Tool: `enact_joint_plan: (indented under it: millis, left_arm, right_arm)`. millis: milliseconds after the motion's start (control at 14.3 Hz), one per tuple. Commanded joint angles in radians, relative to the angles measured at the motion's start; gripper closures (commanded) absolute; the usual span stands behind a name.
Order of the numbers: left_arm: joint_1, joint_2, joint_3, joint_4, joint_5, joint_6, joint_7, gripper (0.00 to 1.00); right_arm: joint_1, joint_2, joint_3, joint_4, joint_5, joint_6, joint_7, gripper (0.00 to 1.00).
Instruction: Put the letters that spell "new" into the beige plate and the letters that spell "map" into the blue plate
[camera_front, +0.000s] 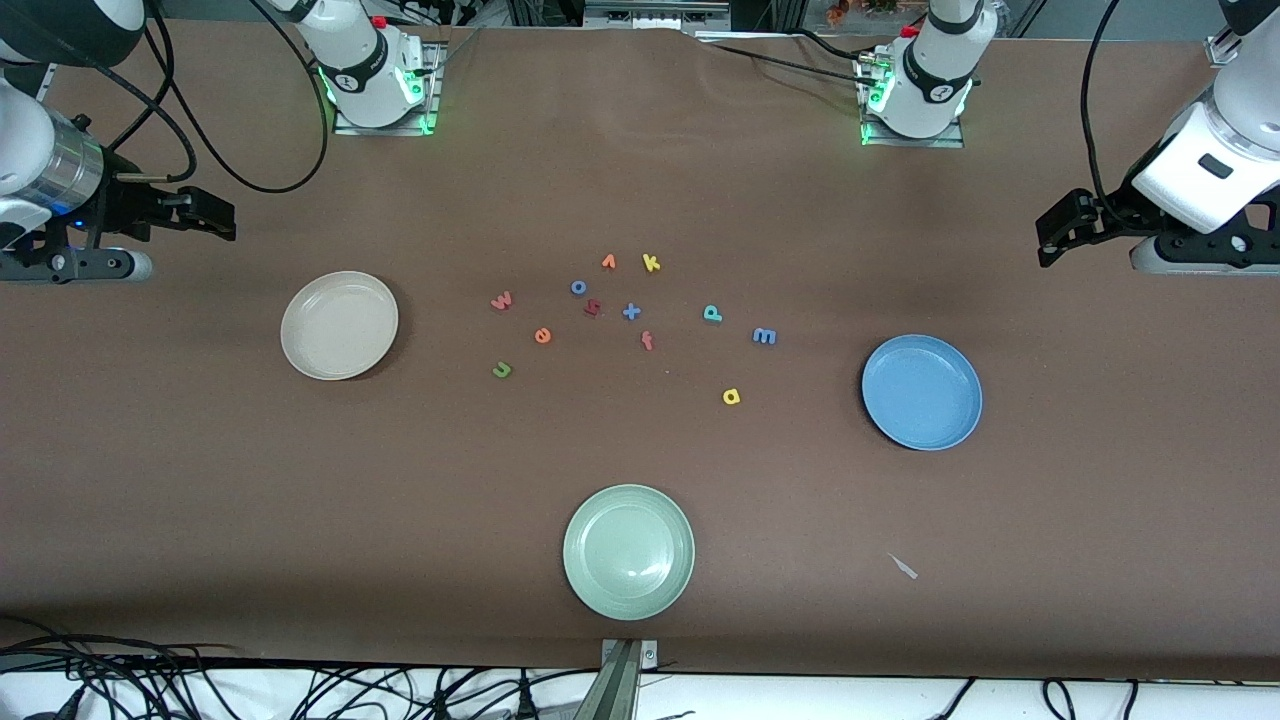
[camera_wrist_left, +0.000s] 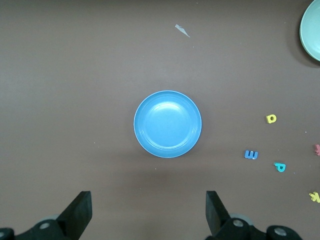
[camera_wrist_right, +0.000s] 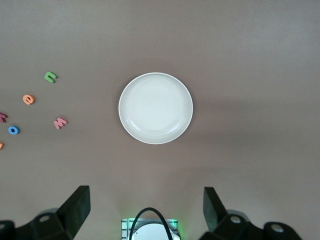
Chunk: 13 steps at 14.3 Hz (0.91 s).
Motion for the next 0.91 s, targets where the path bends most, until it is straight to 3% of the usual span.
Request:
enact_joint_plan:
  millis: [0,842]
  left_arm:
    - [0.002,0.012,-0.001,0.029,0.0,-0.021,0.023,0.0]
    - [0.009,0.012,0.001,0.029,0.0,-0.019,0.063,0.0]
  right_arm:
    - [-0.007,0.006,0.001,0.017,0.019,-0.006,0.005,0.0]
    - [-0.006,0.013,0.001,0.016,0.017,-0.001,0.002,0.0]
